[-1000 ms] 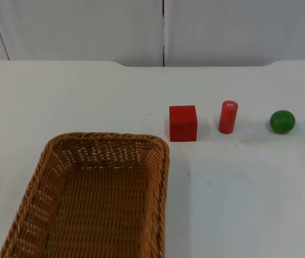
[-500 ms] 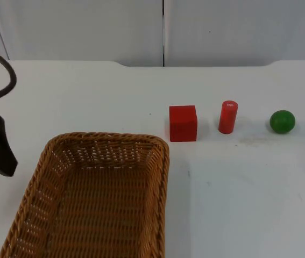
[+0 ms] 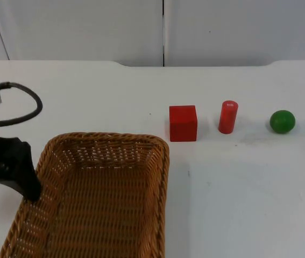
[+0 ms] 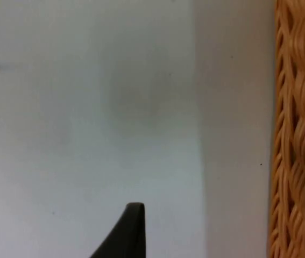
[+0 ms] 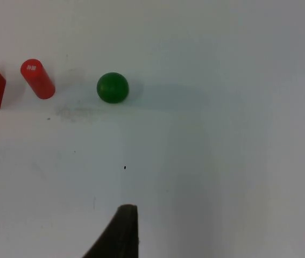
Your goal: Pick up the basket with the left hand and place the object to the left of the red cylinder into the basket with the right hand.
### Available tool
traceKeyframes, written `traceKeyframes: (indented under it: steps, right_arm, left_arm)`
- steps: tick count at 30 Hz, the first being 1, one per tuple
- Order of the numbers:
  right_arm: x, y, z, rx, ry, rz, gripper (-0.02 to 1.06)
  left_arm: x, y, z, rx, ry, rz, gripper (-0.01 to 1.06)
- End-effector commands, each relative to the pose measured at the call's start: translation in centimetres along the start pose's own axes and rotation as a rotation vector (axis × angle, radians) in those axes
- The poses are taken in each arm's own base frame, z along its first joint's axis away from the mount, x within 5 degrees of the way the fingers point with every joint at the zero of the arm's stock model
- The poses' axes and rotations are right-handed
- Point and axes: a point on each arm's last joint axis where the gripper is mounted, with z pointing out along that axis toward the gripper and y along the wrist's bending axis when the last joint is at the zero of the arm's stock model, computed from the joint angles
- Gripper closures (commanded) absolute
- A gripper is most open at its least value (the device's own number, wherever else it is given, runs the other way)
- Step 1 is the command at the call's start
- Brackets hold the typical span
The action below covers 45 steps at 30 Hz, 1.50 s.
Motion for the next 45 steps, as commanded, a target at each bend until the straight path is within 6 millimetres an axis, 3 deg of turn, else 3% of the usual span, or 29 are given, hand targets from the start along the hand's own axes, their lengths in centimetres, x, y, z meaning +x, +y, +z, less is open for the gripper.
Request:
traceKeyframes:
  steps: [1,9,17,27,33,45]
  right_arm:
    - [-0.3,-0.1,-0.2,0.005,-0.025,-0.009,-0.01]
    - [-0.3,-0.1,-0.2,0.005,-0.025,-0.009,-0.01]
    - [-0.3,-0.1,-0.2,0.005,-0.025,-0.011,-0.01]
    - [-0.3,-0.1,-0.2,0.005,-0.025,-0.013,-0.01]
    - [-0.3,-0.1,-0.2,0.005,-0.025,-0.019,-0.01]
    - [-0.3,-0.1,-0.2,0.005,-0.025,-0.019,-0.01]
  left_arm:
    - [-0.3,-0.2,0.8,0.033,0.003,-0.006,0.00]
    - [-0.6,0.1,2.0,0.036,-0.006,-0.031,0.00]
    - [-0.9,-2.0,3.0,-0.005,-0.031,0.069,0.00]
    - [-1.0,-1.8,3.0,-0.010,-0.044,0.058,0.00]
    - [-0.7,-1.3,4.9,-0.003,0.016,0.019,0.00]
    - [-0.7,-0.9,5.8,-0.012,0.030,0.010,0.00]
